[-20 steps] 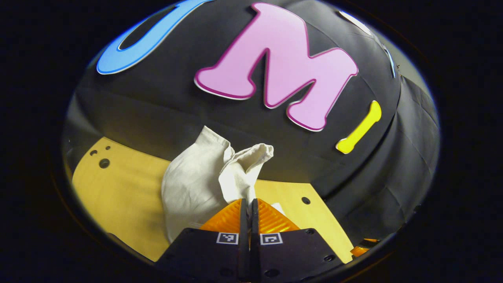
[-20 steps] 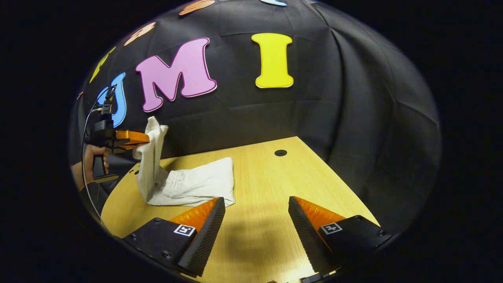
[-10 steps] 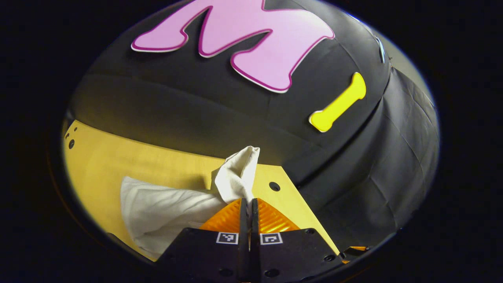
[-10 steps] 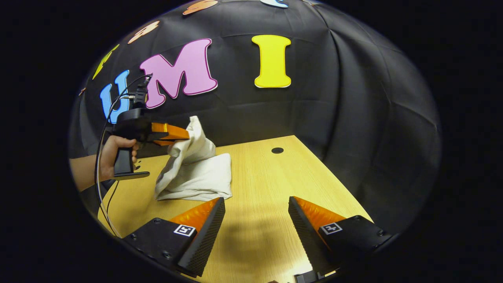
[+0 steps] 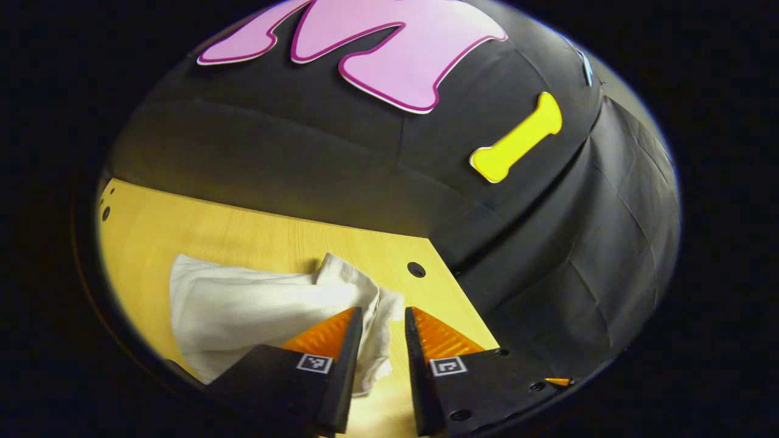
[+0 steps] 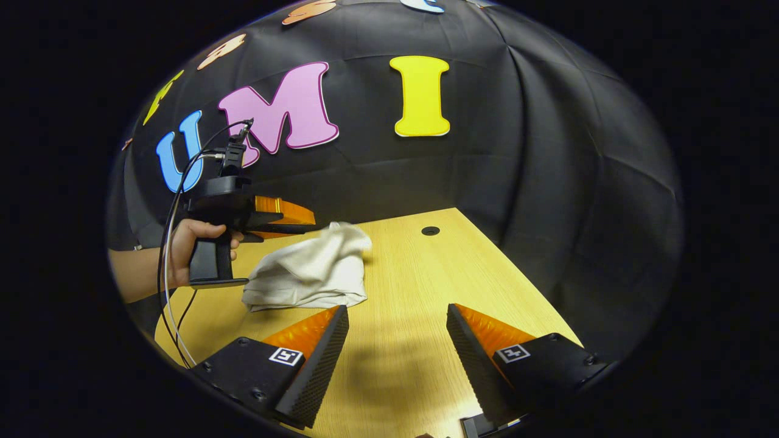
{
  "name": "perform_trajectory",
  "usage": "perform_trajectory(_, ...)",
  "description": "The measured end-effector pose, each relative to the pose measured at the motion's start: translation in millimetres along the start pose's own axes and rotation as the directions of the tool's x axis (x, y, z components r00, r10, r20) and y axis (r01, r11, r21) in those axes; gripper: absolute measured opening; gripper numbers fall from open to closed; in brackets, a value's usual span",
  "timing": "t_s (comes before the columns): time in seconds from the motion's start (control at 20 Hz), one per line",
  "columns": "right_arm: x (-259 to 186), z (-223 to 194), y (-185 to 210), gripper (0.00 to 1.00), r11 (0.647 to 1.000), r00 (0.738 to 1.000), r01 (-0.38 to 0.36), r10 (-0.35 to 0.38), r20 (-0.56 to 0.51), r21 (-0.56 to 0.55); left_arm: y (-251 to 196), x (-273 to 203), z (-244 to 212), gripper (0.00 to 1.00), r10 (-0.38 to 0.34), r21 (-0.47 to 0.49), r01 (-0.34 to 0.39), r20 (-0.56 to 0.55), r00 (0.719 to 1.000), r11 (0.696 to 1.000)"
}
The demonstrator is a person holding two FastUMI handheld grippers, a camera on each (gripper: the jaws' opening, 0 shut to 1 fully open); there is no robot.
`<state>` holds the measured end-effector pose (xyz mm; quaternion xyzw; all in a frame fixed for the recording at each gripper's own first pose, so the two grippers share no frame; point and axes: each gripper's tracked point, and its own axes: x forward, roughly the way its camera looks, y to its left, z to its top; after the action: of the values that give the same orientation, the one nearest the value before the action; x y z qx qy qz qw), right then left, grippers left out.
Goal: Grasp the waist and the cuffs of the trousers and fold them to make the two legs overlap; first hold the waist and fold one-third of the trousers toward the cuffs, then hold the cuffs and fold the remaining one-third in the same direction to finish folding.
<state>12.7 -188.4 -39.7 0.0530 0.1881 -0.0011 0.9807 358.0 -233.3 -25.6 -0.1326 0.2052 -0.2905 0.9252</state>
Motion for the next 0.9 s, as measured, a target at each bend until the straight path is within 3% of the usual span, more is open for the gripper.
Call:
perform_trajectory(0.05, -6.1, 2.4, 2.3, 0.99, 1.000, 1.000, -0.001, 0.001, 0.006, -0.001, 0.2, -10.3, -0.9, 0.56, 0.006, 0.022, -0.006, 0.006, 1.000, 1.000)
perform_trajectory(0.1, -12.6, 4.6, 4.5, 0.99, 1.000, 1.000, -0.002, 0.002, 0.013, -0.005, 2.2, -23.2, 0.6, 0.53, 0.018, 0.043, -0.018, 0.018, 1.000, 0.999)
perform_trajectory(0.2, -25.5, 9.0, 8.9, 0.99, 1.000, 1.000, 0.003, -0.002, 0.022, -0.021, 8.4, -64.5, 5.9, 0.89, 0.052, 0.093, -0.058, 0.061, 0.997, 0.994)
perform_trajectory(0.25, -32.8, 11.5, 13.2, 0.99, 1.000, 1.000, 0.003, -0.003, 0.028, -0.028, 12.3, -89.5, 7.9, 0.95, 0.070, 0.118, -0.080, 0.088, 0.994, 0.990)
perform_trajectory(0.45, -64.8, 30.1, 32.8, 0.99, 0.999, 0.997, -0.004, 0.006, 0.074, -0.033, 23.1, -187.9, 15.4, 0.97, 0.109, 0.199, -0.146, 0.187, 0.976, 0.969)
perform_trajectory(0.6, -91.3, 37.3, 51.0, 0.98, 1.000, 0.995, -0.017, 0.018, 0.097, -0.013, 36.7, -267.3, 12.7, 0.97, 0.140, 0.195, -0.190, 0.247, 0.959, 0.962)
perform_trajectory(0.9, -146.6, 34.2, 77.7, 0.99, 1.000, 0.992, 0.004, -0.006, 0.125, 0.023, 57.6, -385.1, -44.3, 0.97, 0.265, 0.067, -0.309, 0.366, 0.892, 0.949)
